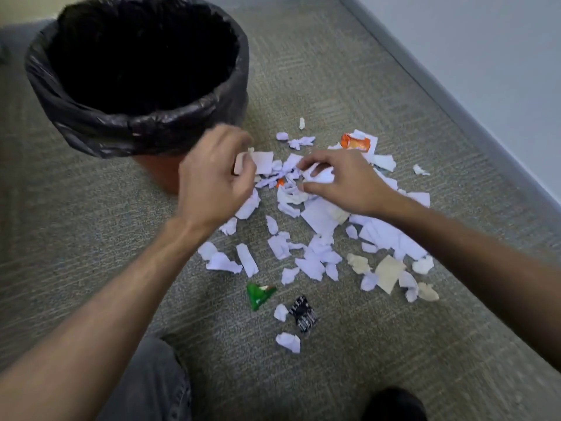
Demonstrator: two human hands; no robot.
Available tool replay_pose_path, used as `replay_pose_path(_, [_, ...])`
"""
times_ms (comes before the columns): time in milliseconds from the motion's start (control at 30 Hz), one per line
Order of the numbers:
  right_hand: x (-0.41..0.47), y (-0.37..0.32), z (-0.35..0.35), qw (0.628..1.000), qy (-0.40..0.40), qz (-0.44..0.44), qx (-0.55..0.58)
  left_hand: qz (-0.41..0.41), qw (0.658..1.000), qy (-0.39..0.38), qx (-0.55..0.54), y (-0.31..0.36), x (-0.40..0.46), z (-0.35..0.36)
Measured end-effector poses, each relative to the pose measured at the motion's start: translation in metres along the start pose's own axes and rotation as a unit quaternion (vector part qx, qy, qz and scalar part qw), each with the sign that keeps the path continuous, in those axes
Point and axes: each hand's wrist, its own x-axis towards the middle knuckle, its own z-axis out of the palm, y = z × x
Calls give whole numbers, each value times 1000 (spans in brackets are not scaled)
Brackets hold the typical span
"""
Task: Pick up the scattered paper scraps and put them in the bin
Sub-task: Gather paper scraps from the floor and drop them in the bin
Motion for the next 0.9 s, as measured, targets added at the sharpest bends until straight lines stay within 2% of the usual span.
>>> replay_pose_path(100, [-35, 23, 33, 999, -34, 38, -5, -4, 992, -125, 3, 13, -40, 23])
replay_pose_path(167, [-57, 33, 53, 996, -65, 57, -22, -9, 974, -226, 8, 17, -67, 36])
replay_pose_path(333, [-105, 48, 95, 983, -150, 75, -81, -22, 904, -421, 66, 15, -114, 57])
replay_pose_path(467, [-125, 55, 124, 969, -194, 90, -122, -65, 838, -526, 130, 16, -143, 67])
replay_pose_path(533, [-133, 56, 137, 965, -205, 89, -140, -80, 813, -556, 155, 17, -155, 71])
replay_pose_path(600, [-140, 54, 150, 961, -214, 89, -150, -88, 806, -565, 154, 18, -165, 74])
replay_pose_path(900, [-157, 41, 185, 967, -189, 82, -152, -64, 858, -505, 64, 24, -186, 84])
